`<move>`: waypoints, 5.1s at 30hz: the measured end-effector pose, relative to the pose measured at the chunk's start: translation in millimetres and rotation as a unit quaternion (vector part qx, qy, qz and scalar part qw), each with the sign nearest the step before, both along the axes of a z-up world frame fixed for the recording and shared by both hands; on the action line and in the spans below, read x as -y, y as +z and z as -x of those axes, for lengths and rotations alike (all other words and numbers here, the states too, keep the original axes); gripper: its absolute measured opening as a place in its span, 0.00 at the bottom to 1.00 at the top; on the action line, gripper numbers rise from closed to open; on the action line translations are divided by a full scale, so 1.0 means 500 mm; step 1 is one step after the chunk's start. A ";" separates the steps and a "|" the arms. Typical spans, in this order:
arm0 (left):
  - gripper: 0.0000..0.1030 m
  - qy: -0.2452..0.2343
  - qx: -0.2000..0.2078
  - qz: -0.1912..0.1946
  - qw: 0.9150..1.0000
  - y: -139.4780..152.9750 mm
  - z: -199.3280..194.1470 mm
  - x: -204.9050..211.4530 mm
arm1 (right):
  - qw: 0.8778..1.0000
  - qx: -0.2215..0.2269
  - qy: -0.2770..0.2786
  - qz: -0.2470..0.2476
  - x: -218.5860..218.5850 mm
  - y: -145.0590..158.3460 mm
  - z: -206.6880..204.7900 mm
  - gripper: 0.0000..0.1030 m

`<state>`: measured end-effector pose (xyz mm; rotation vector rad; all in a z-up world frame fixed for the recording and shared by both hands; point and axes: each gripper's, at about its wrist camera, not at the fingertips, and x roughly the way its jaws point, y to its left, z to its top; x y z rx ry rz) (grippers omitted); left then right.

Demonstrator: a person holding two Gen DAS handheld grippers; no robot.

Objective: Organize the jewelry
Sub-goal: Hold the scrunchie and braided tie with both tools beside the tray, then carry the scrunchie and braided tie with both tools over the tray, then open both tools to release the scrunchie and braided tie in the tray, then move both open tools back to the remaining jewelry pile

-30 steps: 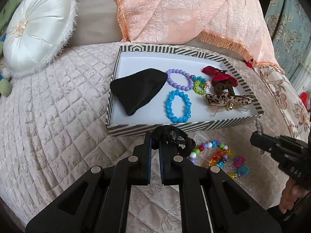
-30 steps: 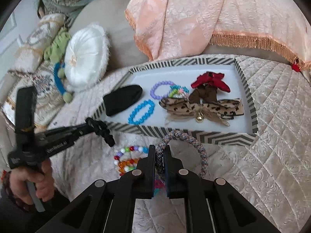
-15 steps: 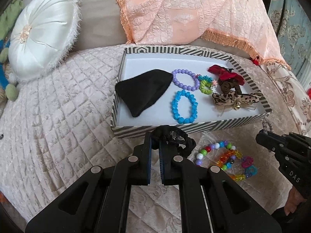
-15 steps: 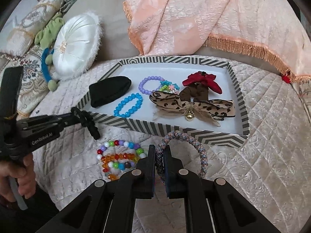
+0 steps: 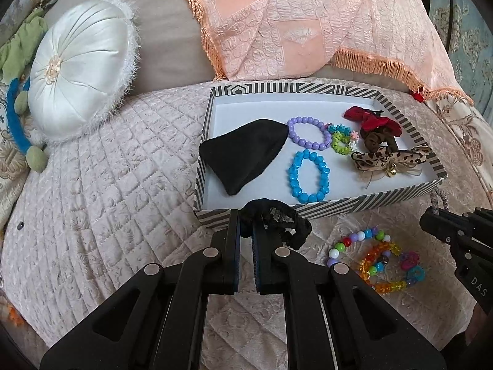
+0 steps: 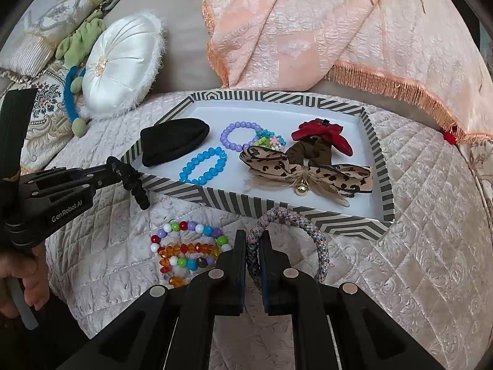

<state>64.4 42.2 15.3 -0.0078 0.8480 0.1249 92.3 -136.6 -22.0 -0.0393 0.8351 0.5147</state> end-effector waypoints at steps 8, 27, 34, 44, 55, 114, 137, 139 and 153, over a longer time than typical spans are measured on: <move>0.05 -0.001 -0.001 0.002 1.000 -0.001 0.002 -0.001 | 1.000 0.002 -0.001 0.006 -0.004 0.001 0.002 0.07; 0.05 0.001 0.004 0.022 1.000 -0.006 0.000 0.000 | 1.000 0.021 -0.017 0.014 -0.003 0.012 0.004 0.07; 0.05 0.001 0.007 0.019 1.000 -0.007 0.001 0.001 | 1.000 0.021 -0.016 0.016 -0.004 0.013 0.003 0.07; 0.05 0.001 0.007 0.019 1.000 -0.001 0.003 0.004 | 0.999 0.023 -0.017 0.016 -0.004 0.011 0.003 0.06; 0.05 0.001 0.016 0.013 1.000 0.008 0.007 0.006 | 0.999 0.035 -0.019 0.010 -0.002 0.029 0.003 0.07; 0.42 0.053 -0.046 0.063 0.996 -0.010 -0.351 -0.085 | 0.985 -0.095 -0.013 -0.141 -0.060 0.011 -0.453 0.23; 0.42 0.046 -0.033 0.069 0.996 0.023 -0.339 -0.069 | 0.987 -0.078 -0.085 -0.108 -0.008 0.041 -0.433 0.31; 0.42 0.042 -0.028 0.070 0.996 0.034 -0.330 -0.067 | 0.987 -0.075 -0.085 -0.112 0.000 0.051 -0.423 0.31; 0.48 -0.023 0.022 0.061 0.998 0.086 -0.102 -0.020 | 0.996 -0.036 -0.035 -0.074 0.037 0.064 -0.160 0.31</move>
